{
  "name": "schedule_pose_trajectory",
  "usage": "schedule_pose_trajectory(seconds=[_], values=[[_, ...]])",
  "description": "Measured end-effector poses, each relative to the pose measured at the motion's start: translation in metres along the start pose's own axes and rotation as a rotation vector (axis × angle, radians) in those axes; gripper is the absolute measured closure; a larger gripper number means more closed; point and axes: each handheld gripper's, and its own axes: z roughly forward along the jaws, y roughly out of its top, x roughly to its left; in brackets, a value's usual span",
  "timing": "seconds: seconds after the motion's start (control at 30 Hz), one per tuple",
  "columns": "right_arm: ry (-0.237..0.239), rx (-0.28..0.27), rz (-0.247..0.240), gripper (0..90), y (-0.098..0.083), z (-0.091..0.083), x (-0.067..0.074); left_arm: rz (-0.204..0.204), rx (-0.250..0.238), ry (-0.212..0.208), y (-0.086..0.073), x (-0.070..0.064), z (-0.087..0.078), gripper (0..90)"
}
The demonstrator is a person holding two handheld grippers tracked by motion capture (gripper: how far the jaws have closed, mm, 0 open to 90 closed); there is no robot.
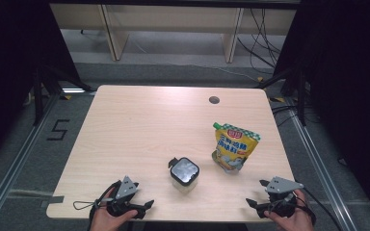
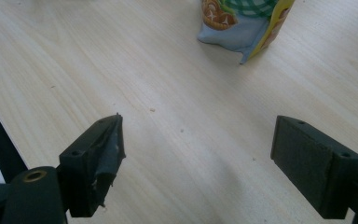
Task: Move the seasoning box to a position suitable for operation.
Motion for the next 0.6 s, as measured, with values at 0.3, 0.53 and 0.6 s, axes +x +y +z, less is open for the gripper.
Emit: schedule_pose_trajectory(seconds=[0.3, 0.53, 0.6], values=[[-0.010, -0.003, -0.011, 20.2, -0.0006, -0.0005, -0.0016, 0.002, -0.012, -0.006, 0.0023, 0.0018, -0.0025, 17.0], [-0.008, -0.002, -0.009, 20.4, 0.0003, -0.0002, 0.0001, -0.076, -0.095, -0.012, 0.0079, 0.0093, -0.0089, 16.2], [-0.010, -0.005, -0.017, 20.7, 0.0002, 0.0000, -0.0002, -0.077, -0.102, -0.013, 0.0086, 0.0094, -0.0083, 16.2]])
